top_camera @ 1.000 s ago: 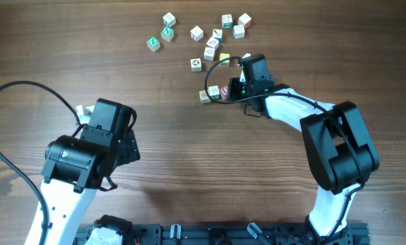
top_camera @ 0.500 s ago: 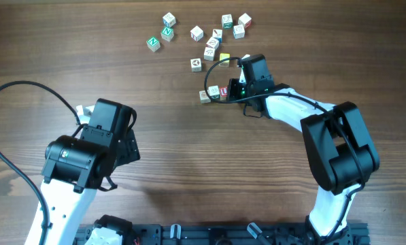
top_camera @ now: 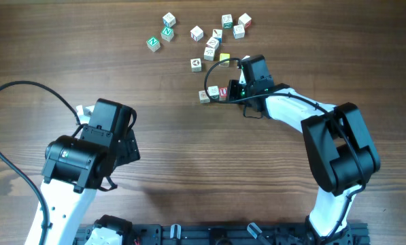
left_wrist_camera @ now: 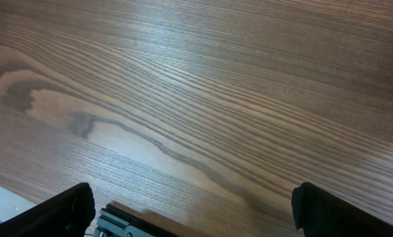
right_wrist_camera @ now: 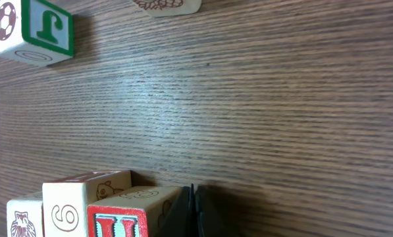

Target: Form a horizontal line

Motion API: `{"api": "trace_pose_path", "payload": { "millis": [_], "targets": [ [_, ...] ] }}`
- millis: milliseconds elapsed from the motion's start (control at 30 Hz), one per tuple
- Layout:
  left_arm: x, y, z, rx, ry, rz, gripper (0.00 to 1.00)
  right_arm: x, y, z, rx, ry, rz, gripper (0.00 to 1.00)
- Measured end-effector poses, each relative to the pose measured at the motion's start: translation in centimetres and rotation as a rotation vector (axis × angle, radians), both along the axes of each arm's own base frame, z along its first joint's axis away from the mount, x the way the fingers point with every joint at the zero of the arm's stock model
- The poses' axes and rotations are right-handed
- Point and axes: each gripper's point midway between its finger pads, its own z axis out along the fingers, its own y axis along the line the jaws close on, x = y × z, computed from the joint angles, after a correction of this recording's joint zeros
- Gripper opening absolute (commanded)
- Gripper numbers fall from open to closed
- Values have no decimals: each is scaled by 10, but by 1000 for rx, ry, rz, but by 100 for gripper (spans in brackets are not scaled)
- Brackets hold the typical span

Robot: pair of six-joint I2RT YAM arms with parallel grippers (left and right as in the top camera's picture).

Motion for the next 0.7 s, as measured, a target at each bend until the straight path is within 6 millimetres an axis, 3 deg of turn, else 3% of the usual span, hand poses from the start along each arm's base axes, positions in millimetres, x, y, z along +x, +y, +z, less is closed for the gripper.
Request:
{"api": "trace_pose_path", "payload": {
  "millis": [333, 700],
  "targets": [
    [0, 0, 0, 0, 0, 0, 100, -14, 25, 0, 12, 15, 34, 4],
    [0, 0, 0, 0, 0, 0, 100, -16, -2, 2, -113, 25, -83, 4]
  ]
}}
